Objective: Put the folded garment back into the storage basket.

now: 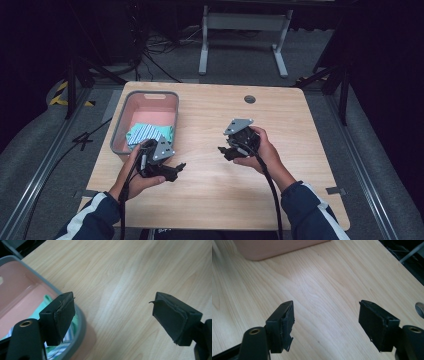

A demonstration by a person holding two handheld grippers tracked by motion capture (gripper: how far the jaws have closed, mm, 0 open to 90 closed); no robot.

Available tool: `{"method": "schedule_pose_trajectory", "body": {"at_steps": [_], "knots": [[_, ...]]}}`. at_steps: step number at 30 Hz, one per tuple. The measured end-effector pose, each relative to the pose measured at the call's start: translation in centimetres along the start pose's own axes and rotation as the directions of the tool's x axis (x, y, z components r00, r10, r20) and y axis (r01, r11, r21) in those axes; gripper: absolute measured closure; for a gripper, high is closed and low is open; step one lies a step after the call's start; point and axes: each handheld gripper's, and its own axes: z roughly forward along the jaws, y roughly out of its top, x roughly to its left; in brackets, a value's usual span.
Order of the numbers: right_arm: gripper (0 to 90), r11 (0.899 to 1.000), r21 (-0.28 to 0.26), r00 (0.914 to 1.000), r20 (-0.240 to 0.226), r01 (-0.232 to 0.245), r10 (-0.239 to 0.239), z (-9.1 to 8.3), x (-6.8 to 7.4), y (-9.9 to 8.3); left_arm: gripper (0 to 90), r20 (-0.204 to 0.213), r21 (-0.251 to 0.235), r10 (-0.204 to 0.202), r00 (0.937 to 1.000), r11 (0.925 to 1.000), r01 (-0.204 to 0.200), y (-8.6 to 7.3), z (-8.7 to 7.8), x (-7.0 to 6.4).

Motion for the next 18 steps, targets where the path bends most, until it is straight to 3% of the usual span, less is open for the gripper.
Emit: {"method": "schedule_pose_trajectory", "body": {"at_steps": [6,9,10,18], "knots": [[29.6,1.000,0.019,0.9998,0.013,-0.018,0.017,-0.7,-0.2,-2.5,18.0,0.011,0.020,0.047,0.9988,0.9987,-0.047,-0.2,1.0,-1.4],[29.4,0.999,0.019,0.9996,0.013,-0.027,0.027,-1.0,-0.2,-3.2,17.9,0.019,0.024,0.060,0.9980,0.9979,-0.061,-0.4,1.3,-1.8],[29.1,0.999,0.017,0.9993,0.022,-0.032,0.031,-1.4,-0.2,-4.3,17.9,0.026,0.028,0.064,0.9976,0.9975,-0.064,-0.5,1.5,-2.0],[28.6,0.999,0.013,0.9983,0.033,-0.049,0.049,-2.5,-0.1,-7.9,18.0,0.069,0.051,0.082,0.9942,0.9950,-0.086,-1.7,3.0,-3.2]]}}
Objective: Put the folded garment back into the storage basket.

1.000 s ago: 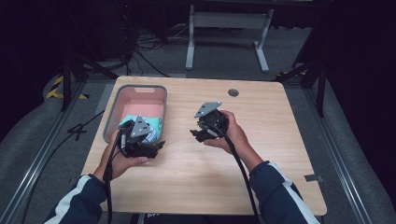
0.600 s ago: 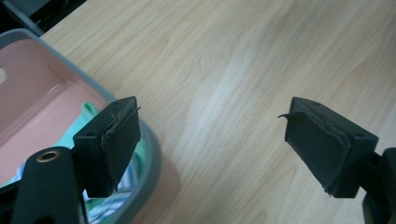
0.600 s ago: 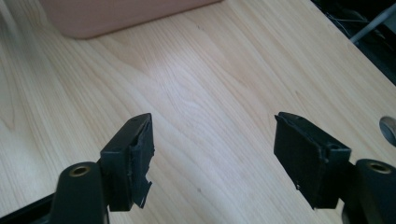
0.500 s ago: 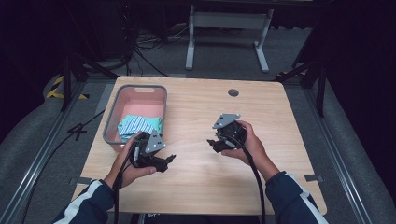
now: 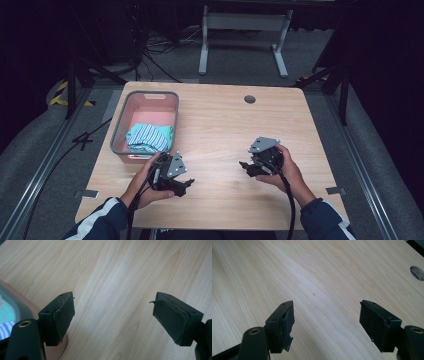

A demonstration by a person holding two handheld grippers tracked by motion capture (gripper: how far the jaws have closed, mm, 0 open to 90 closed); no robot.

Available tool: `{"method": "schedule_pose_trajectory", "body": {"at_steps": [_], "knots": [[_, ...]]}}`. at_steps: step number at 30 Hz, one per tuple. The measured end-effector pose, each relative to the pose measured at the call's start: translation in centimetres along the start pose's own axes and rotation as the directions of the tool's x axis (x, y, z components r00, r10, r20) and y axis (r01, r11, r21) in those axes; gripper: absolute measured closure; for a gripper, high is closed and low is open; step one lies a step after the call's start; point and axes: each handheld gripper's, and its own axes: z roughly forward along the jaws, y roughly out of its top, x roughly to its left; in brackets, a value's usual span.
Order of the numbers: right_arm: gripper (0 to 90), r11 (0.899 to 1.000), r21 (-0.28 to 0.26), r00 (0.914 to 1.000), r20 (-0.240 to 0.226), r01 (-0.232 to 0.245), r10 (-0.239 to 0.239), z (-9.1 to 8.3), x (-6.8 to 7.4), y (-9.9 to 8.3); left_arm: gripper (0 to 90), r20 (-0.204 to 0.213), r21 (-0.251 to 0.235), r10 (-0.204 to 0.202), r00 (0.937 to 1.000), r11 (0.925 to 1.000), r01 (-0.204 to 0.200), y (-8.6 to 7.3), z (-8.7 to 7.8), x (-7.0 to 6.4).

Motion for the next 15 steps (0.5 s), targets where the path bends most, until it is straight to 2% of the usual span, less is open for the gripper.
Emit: {"method": "schedule_pose_trajectory", "body": {"at_steps": [5,6,8,10,15], "knots": [[28.3,1.000,-0.001,0.9999,0.005,-0.014,0.014,-0.5,-0.2,-2.5,17.6,0.032,0.004,0.018,0.9993,0.9998,-0.018,-0.5,0.8,-0.4],[27.6,1.000,-0.012,0.9997,0.004,-0.024,0.024,-0.7,-0.3,-3.5,17.1,0.038,0.002,0.023,0.9990,0.9997,-0.023,-0.7,0.9,-0.5],[27.6,1.000,-0.017,0.9997,0.004,-0.023,0.023,-0.8,-0.4,-3.8,16.9,0.055,0.001,0.026,0.9982,0.9997,-0.026,-0.9,1.2,-0.6],[27.5,1.000,-0.019,0.9997,0.007,-0.025,0.026,-0.9,-0.5,-4.8,17.0,0.054,0.008,0.021,0.9983,0.9997,-0.022,-1.2,1.6,-0.7],[27.1,0.997,-0.020,0.9968,-0.001,-0.080,0.080,-1.3,-0.8,-7.4,17.0,0.067,0.010,0.014,0.9976,0.9998,-0.014,-1.8,2.2,-0.6]]}}
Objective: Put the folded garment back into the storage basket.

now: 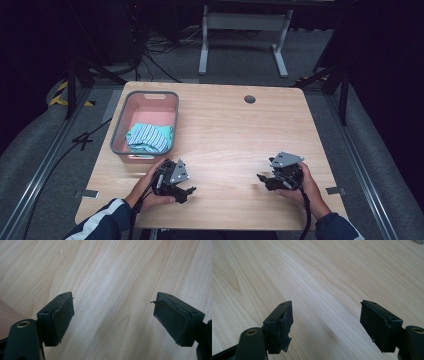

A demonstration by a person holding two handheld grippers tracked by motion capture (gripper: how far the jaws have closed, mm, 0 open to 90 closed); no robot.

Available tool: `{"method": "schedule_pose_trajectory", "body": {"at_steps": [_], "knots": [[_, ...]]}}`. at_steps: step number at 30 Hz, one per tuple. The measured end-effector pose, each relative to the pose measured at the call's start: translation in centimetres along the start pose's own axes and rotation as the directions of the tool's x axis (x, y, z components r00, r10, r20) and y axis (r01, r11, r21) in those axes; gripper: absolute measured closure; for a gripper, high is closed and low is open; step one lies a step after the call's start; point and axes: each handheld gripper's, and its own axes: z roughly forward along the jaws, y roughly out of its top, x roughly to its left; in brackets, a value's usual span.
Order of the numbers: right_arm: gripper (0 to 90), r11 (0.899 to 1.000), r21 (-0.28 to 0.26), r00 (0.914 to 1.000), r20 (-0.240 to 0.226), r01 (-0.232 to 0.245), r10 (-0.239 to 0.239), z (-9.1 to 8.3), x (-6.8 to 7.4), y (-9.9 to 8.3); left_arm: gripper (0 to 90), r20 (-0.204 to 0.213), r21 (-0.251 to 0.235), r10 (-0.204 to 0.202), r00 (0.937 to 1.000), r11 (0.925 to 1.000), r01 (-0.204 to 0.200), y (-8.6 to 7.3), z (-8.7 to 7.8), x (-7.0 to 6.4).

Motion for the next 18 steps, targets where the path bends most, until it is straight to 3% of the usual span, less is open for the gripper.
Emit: {"method": "schedule_pose_trajectory", "body": {"at_steps": [5,8,14,16,18], "knots": [[25.6,0.998,0.020,0.9986,-0.010,-0.051,0.051,-0.5,-0.4,-2.9,16.9,0.015,-0.005,-0.011,0.9998,0.9999,0.011,-0.8,0.2,0.2],[25.4,0.998,0.018,0.9983,-0.003,-0.057,0.057,-0.7,-0.4,-3.5,16.9,0.021,-0.013,-0.018,0.9996,0.9998,0.018,-1.4,0.2,0.3],[22.1,0.991,-0.019,0.9913,-0.007,-0.132,0.132,-1.3,-0.8,-5.4,16.8,0.053,0.006,-0.057,0.9970,0.9984,0.057,-2.5,0.6,0.6],[20.4,0.988,-0.028,0.9886,-0.007,-0.151,0.151,-1.4,-0.9,-5.8,15.7,0.078,-0.011,-0.082,0.9936,0.9965,0.083,-2.8,0.8,0.6],[18.2,0.980,-0.049,0.9813,-0.022,-0.192,0.191,-1.3,-1.1,-6.2,15.6,0.105,-0.017,-0.131,0.9858,0.9909,0.134,-3.1,1.0,0.8]]}}
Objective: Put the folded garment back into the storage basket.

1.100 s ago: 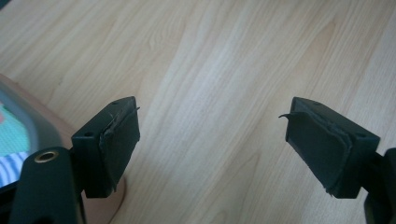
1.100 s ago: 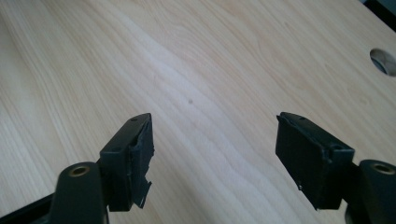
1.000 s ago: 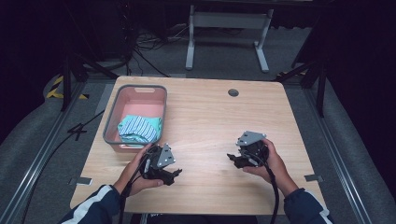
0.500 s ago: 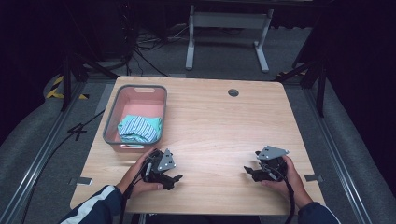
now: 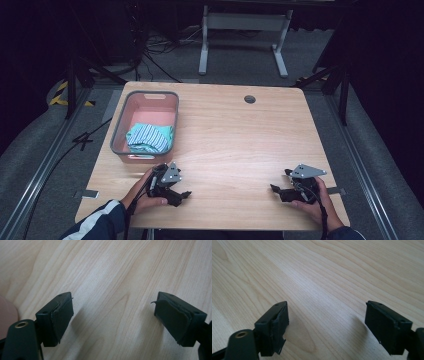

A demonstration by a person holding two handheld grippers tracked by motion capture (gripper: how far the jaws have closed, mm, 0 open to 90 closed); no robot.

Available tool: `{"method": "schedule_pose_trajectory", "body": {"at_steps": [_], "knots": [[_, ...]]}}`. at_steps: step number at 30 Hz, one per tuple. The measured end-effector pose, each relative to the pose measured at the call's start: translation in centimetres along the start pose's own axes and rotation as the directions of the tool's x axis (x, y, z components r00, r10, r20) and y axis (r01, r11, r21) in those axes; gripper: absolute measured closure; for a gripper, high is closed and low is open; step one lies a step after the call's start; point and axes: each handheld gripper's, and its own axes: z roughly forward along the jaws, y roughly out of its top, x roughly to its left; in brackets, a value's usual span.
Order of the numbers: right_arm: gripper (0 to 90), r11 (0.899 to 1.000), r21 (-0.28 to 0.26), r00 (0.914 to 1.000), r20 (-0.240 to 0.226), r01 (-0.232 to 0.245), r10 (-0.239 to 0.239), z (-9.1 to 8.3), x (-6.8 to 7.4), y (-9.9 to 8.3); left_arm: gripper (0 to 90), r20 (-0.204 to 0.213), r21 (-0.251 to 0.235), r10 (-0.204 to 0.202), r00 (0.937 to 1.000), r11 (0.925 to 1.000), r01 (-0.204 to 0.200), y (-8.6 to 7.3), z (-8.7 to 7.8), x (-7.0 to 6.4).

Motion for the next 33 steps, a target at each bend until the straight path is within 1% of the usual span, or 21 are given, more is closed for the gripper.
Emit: {"method": "schedule_pose_trajectory", "body": {"at_steps": [1,3,11,20,23,24,25,27,33], "knots": [[17.4,1.000,0.004,0.9998,-0.009,-0.016,0.016,0.01,-0.23,-0.07,15.1,0.013,-0.014,-0.017,0.9998,0.9998,0.017,-0.21,0.13,0.13],[16.7,1.000,0.007,0.9997,-0.007,-0.022,0.022,0.01,-0.28,-0.08,14.0,0.014,-0.022,-0.022,0.9997,0.9995,0.022,-0.30,0.16,0.10],[16.5,1.000,0.008,0.9996,-0.011,-0.024,0.024,0.03,-0.33,-0.08,14.0,0.012,-0.023,-0.022,0.9997,0.9995,0.022,-0.31,0.16,0.09],[15.9,1.000,0.010,0.9996,-0.003,-0.029,0.029,0.03,-0.29,-0.08,13.9,0.012,-0.023,-0.021,0.9997,0.9995,0.022,-0.30,0.17,0.10],[15.9,1.000,0.010,0.9996,-0.003,-0.029,0.029,0.04,-0.29,-0.08,13.2,0.014,-0.018,-0.012,0.9998,0.9998,0.012,-0.24,0.18,0.18],[15.9,1.000,0.010,0.9996,-0.003,-0.029,0.029,0.04,-0.29,-0.08,13.1,0.014,-0.023,-0.022,0.9997,0.9995,0.022,-0.24,0.23,0.11],[15.9,1.000,0.010,0.9996,-0.004,-0.029,0.029,0.03,-0.29,-0.08,12.9,0.013,-0.019,-0.017,0.9998,0.9997,0.018,-0.22,0.22,0.14],[15.9,1.000,0.010,0.9996,-0.004,-0.029,0.029,0.04,-0.29,-0.08,12.4,0.019,-0.019,-0.018,0.9997,0.9996,0.019,-0.20,0.28,0.13],[15.9,1.000,0.010,0.9996,-0.003,-0.029,0.029,0.04,-0.29,-0.08,12.4,0.019,-0.019,-0.018,0.9996,0.9996,0.019,-0.21,0.28,0.13]]}}
